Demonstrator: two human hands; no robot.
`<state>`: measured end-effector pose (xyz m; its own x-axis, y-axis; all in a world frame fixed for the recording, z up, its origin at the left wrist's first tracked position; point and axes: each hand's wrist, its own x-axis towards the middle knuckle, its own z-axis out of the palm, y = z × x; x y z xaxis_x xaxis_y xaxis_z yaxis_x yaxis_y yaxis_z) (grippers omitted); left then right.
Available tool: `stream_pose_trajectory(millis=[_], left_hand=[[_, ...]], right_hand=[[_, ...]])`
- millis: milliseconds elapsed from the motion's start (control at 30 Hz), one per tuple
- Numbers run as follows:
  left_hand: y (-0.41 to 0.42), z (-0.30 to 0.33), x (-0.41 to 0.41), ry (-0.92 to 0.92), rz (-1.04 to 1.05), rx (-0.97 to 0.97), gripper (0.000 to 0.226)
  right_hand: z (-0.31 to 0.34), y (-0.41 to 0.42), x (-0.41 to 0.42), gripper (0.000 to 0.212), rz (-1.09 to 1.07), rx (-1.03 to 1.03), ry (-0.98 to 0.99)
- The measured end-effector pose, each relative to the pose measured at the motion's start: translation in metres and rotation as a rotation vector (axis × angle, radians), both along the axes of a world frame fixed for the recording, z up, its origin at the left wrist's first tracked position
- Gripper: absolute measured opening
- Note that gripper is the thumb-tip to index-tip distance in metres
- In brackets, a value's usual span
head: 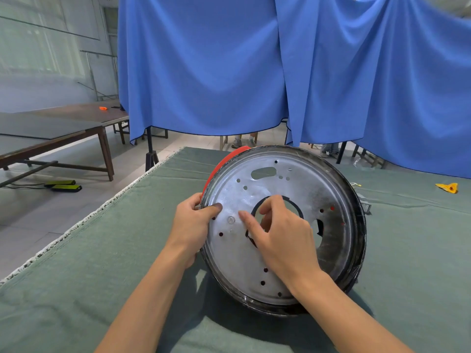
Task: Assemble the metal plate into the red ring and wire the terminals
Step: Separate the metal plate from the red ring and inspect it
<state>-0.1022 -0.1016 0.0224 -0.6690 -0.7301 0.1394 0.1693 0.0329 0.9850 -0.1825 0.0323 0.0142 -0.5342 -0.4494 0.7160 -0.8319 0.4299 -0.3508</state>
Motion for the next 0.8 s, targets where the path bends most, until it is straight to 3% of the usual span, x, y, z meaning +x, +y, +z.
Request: stream_pose_trajectory(millis=[167, 267, 433, 600, 800], left_hand=[[0.001, 0.0, -0.001, -0.015, -0.008, 0.003, 0.015], [0.0, 0.001, 0.0, -0.016, -0.016, 0.004, 0.007], [0.001, 0.002, 0.001, -0.007, -0.021, -0.018, 0.005], [0.0, 0.001, 0.001, 0.008, -0.038, -0.045, 0.011], [-0.001, 0.001, 0.002, 0.015, -0.06, -0.013, 0.016]], right_hand=[[0.025, 0.011, -0.009, 0.023, 0.028, -0.161, 0.068], [0.041, 0.018, -0.019, 0.016, -0.017, -0.198, 0.15], [0.06, 0.027, -0.038, 0.028, -0.212, -0.114, 0.351], [0.072, 0.031, -0.053, 0.043, -0.293, 0.043, 0.221], [0.065, 0.03, -0.056, 0.043, -0.32, 0.096, 0.075]])
